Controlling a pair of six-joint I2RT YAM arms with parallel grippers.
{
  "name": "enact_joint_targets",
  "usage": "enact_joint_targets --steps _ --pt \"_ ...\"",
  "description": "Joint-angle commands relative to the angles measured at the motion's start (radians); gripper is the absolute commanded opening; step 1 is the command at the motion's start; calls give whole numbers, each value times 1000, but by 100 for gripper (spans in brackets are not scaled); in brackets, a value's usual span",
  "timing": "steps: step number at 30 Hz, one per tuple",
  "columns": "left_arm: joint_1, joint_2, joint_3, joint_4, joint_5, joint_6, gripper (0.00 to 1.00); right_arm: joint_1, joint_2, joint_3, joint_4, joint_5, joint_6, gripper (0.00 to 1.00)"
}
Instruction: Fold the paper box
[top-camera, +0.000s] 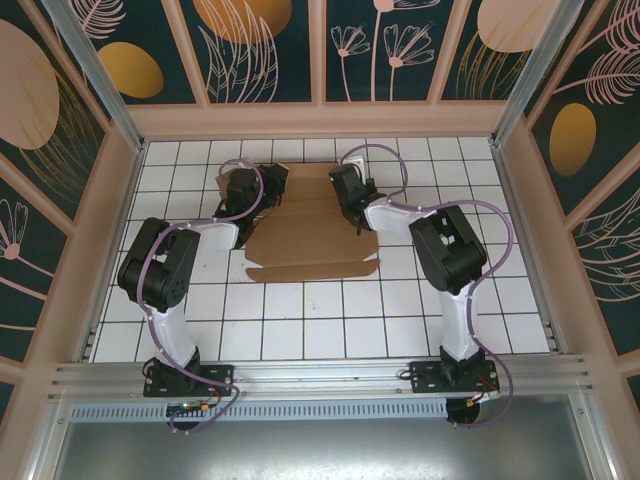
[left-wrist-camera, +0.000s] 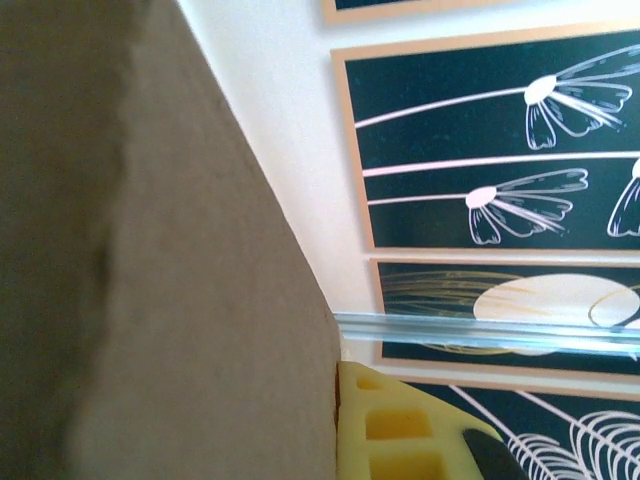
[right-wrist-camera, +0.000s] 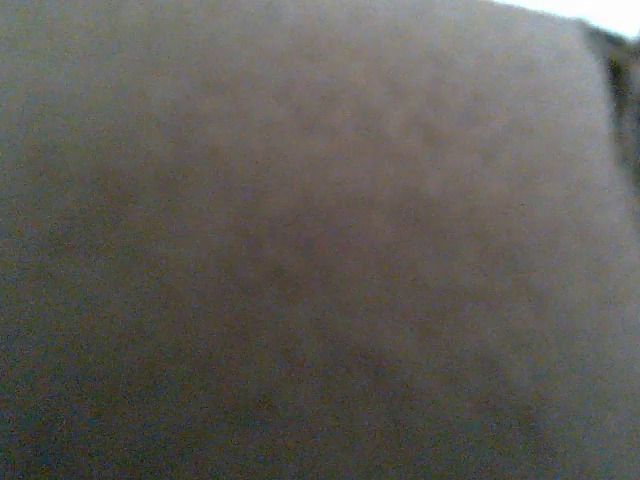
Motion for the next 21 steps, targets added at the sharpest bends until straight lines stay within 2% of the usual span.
enact_joint_targets --steps 1,4,6,7,8,10,15,19,21 --pt "-22 -3 -18 -118 144 -5 0 -13 87 43 -204 143 35 1" --pt "-23 3 -19 -115 143 -10 0 -12 92 53 -201 71 44 13" --pt "-22 8 -20 -112 142 -14 0 -17 58 16 -149 13 29 33" --pt "-22 9 -21 -113 139 -13 0 -21 36 -11 -114 -14 19 49" --pt "-21 8 -21 -123 130 -15 0 -26 -8 -51 -72 -50 3 60" --pt "-21 7 -17 -165 94 -10 0 -35 -95 -135 37 -100 -20 65" --pt "-22 4 -17 -179 63 -6 0 -37 -347 -408 393 -319 -59 78" --pt "-22 -1 -17 -177 56 -3 0 -89 -520 -597 639 -491 -39 77" --pt "-22 2 -16 -171 55 -1 0 -116 -582 -762 937 -680 -84 77"
